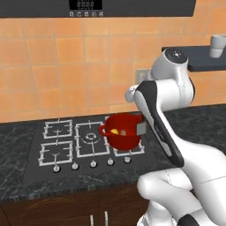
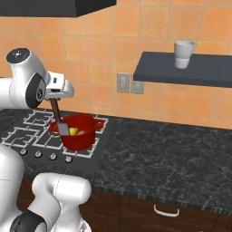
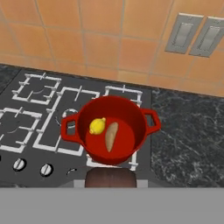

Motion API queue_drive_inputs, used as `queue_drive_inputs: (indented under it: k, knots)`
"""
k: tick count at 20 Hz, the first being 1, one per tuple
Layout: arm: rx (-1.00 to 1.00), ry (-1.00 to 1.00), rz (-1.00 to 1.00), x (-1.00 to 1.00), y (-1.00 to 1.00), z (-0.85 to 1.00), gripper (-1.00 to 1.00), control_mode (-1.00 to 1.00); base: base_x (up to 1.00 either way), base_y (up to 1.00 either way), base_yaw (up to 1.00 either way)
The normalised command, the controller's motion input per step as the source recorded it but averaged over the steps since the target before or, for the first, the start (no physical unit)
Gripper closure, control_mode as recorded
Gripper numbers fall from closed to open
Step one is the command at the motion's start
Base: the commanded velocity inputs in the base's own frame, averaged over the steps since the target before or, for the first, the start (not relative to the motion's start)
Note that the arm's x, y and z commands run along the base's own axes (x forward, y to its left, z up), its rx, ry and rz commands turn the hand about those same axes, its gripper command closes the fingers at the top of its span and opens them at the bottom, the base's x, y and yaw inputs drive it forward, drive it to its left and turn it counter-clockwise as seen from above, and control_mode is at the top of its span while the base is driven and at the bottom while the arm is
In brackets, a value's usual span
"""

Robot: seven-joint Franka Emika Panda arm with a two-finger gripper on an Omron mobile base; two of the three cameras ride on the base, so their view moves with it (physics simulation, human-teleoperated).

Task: Put the lemon and sweet potato in the pot. Retrieve the spatula and lightly stir the vegetables in the pot.

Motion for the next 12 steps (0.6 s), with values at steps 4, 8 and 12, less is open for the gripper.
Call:
queue_drive_inputs:
  k: [4,8,12]
  knots:
    - [0.00,0.00,0.00,0.00,0.00,0.00,1.00,1.00,1.00,-0.10,-0.24]
    - [0.03,0.00,-0.05,0.25,0.00,0.02,1.00,-1.00,0.75,0.00,-0.17]
    - [0.13,0.00,-0.16,1.00,0.00,0.00,1.00,-1.00,0.00,0.00,0.00]
